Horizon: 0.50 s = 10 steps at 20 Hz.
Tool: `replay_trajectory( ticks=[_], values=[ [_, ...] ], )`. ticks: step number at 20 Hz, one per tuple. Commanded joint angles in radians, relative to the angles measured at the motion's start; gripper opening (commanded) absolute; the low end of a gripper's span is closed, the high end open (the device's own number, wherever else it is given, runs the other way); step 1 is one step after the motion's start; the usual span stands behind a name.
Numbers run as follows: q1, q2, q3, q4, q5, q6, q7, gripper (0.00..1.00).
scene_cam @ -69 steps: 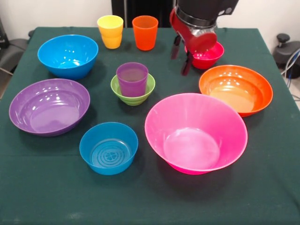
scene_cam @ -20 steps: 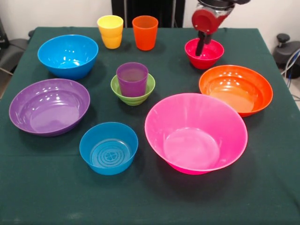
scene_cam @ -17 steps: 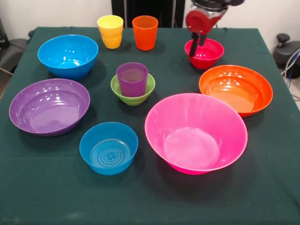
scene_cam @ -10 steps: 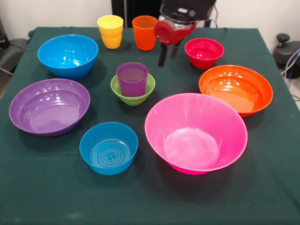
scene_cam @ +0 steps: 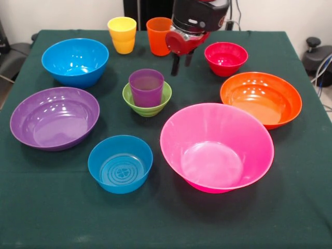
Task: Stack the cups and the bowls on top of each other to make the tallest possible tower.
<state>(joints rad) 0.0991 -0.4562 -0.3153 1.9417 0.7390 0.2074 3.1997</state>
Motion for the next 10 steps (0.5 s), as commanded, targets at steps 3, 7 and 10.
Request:
replay_trajectory(
  ticks=[3, 7, 10],
  values=[
    [0.005, -0.023, 0.174, 0.085, -0.051, 0.010, 0.028, 1.00],
    [0.023, -0.055, 0.190, 0.112, -0.040, 0.026, 0.045, 1.00],
    [0.057, -0.067, 0.181, 0.109, -0.029, 0.044, 0.070, 1.00]
  ],
)
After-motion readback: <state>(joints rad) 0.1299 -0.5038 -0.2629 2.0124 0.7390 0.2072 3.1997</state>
